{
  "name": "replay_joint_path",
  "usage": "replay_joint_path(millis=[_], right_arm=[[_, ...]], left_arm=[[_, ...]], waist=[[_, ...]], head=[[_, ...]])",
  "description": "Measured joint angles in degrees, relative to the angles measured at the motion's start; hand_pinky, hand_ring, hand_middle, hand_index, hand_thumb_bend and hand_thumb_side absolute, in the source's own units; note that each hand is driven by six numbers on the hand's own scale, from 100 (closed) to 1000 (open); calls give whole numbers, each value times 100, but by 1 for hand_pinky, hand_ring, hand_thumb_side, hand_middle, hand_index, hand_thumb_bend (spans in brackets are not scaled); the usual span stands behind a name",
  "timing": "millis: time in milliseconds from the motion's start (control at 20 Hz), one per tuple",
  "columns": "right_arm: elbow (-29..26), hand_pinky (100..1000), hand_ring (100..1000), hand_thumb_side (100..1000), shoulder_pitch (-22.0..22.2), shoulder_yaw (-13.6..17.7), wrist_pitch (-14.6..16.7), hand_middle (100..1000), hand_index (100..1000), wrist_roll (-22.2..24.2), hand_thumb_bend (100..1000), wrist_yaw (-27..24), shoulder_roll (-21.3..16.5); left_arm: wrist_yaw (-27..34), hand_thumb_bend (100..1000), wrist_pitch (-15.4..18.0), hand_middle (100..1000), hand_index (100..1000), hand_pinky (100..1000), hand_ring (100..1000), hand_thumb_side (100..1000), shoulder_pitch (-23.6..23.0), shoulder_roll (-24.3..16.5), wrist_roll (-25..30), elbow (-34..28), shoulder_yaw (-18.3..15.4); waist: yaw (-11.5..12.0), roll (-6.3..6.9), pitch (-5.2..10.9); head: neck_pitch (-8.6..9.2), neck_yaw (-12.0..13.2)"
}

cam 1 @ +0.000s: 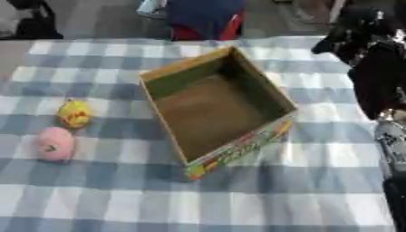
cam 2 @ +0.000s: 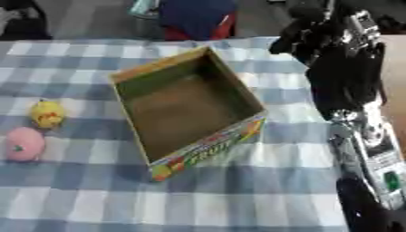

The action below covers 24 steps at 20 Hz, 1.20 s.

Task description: Pick up objects on the table and place them in the box.

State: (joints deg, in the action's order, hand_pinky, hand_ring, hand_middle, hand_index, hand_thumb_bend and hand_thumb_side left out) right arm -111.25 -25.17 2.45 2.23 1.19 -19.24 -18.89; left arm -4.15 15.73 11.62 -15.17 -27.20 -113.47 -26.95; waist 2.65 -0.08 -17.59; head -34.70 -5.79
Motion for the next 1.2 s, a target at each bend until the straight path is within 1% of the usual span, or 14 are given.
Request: replay_joint_path(millis=[250,450,700,900,1200], right_arm=[[0,603,553,1000,0,0,1,520,719,-1,100,0,0],[0,603,554,1000,0,0,1,521,719,-2,100,0,0],[0,603,554,1000,1,1,2,521,719,-6,100,0,1],[-1,603,555,1000,0,2,9,522,719,-27,100,0,4],[-14,602,556,1000,-1,3,21,524,719,-64,100,0,22]], left_arm=[[-42,449,-1,553,765,337,599,585,-52,-39,-2,0,0],[-162,465,-50,556,770,334,603,607,-204,-273,-20,0,0],[-550,487,-247,567,787,339,614,642,-366,-735,-62,0,0],[-1016,499,-445,585,807,350,631,673,-406,-1167,-106,30,1],[-1694,535,-620,604,825,366,656,709,-417,-1811,-73,352,50]], waist=[[-2,1,1],[-12,22,3],[-44,30,44],[-82,29,72],[-101,28,104]], head=[[-4,4],[-69,18],[-149,44],[-152,46],[-169,44]])
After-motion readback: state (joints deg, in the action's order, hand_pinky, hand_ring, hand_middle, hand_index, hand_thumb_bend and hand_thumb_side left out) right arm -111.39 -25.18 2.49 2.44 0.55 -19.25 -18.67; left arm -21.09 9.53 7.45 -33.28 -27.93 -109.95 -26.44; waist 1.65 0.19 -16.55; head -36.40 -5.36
